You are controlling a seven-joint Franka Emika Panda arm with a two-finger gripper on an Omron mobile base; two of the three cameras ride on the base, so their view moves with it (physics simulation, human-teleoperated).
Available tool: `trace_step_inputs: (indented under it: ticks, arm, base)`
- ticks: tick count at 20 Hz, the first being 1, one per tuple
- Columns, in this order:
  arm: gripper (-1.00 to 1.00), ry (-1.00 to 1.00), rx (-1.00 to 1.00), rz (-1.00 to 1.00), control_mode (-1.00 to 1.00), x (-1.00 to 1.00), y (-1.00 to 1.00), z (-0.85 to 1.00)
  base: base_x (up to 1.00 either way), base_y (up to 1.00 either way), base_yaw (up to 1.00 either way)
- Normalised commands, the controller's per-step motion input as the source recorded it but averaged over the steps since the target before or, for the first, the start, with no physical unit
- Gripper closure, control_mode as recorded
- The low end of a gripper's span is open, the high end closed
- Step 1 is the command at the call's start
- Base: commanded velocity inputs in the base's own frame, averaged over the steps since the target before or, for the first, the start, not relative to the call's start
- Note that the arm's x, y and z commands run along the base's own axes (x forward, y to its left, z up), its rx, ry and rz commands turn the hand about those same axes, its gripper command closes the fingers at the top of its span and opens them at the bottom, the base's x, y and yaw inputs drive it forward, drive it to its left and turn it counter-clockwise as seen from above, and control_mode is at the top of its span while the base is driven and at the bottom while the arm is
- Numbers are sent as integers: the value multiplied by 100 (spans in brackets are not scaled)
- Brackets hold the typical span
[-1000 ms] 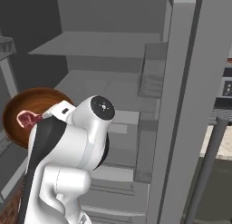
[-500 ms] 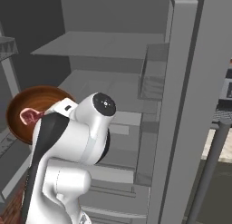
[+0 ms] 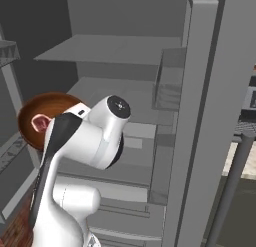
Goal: Place one of the steaks on the plate and the other in the bowl. Then place the bowl in the fridge.
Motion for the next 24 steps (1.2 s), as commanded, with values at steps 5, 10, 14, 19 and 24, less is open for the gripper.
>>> trace_step_inputs:
  ticks: [5, 10, 14, 19, 24]
  arm:
    - [100, 20, 0, -18, -100, 2, 0, 0]
    - [100, 19, 0, -21, -100, 0, -2, 0]
    - [100, 11, 0, -20, -100, 0, -16, 1]
    - [100, 3, -5, -20, -100, 0, -17, 1]
    - [100, 0, -18, -11, -100, 0, -2, 0]
  base:
    - [0, 0, 0]
    - [0, 0, 0]
    - [0, 0, 0]
    - [0, 0, 0]
    - [0, 0, 0]
